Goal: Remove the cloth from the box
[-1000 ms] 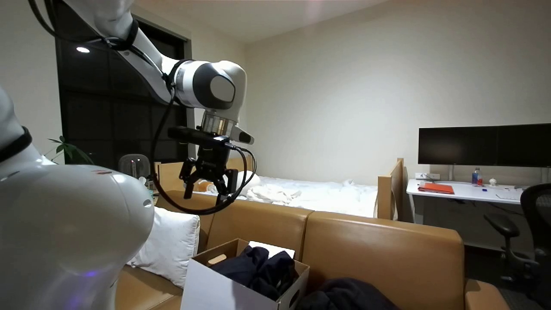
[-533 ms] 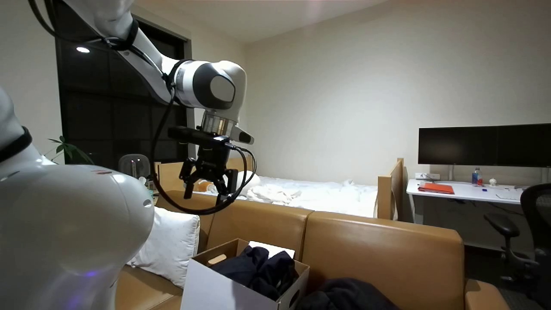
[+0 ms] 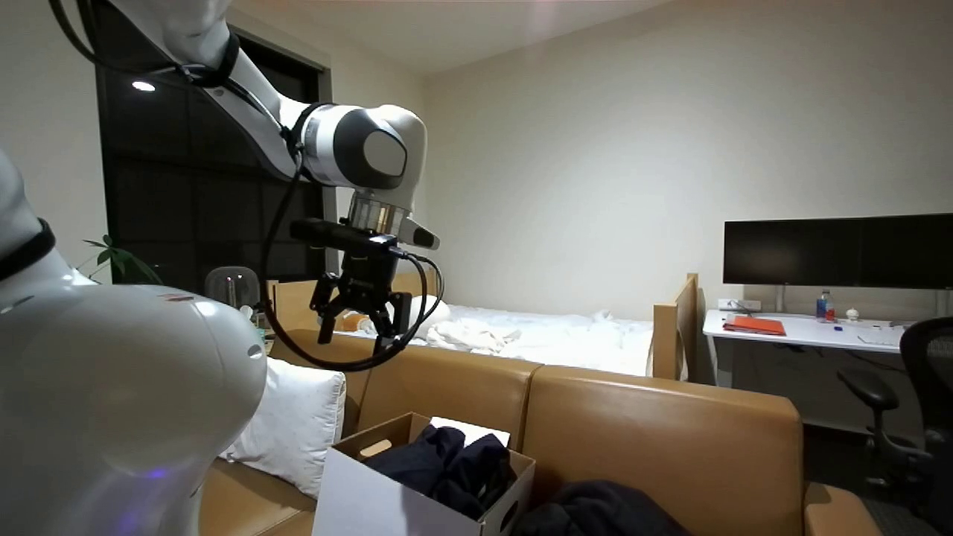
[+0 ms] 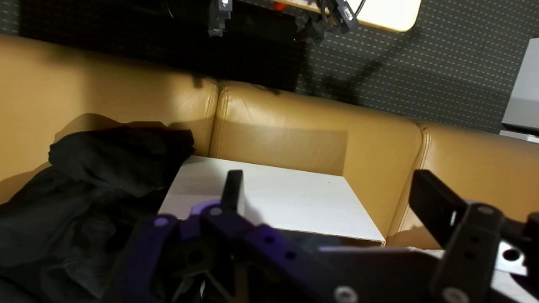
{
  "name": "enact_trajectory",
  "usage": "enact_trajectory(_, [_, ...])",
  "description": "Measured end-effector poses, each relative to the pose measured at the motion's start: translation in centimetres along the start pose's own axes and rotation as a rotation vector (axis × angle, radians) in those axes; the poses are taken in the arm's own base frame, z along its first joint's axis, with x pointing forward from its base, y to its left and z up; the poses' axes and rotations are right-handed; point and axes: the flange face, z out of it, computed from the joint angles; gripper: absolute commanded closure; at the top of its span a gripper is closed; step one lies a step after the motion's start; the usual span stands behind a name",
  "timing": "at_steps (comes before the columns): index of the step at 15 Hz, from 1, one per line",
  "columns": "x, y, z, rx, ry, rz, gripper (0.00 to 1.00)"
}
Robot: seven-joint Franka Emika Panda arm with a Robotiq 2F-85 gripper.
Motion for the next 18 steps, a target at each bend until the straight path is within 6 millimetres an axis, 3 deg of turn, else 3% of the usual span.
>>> enact_trajectory(10, [0.2,-0.1,0.0,-0.005,0.01,-0.003,0.0])
enact_trajectory(14, [2.6,-1.4,-0.2,-0.051,0.118,-0.017,0.0])
enact_trajectory(18, [6.3,-4.3,-0.1,-0.121,0.235,-0.042,0.0])
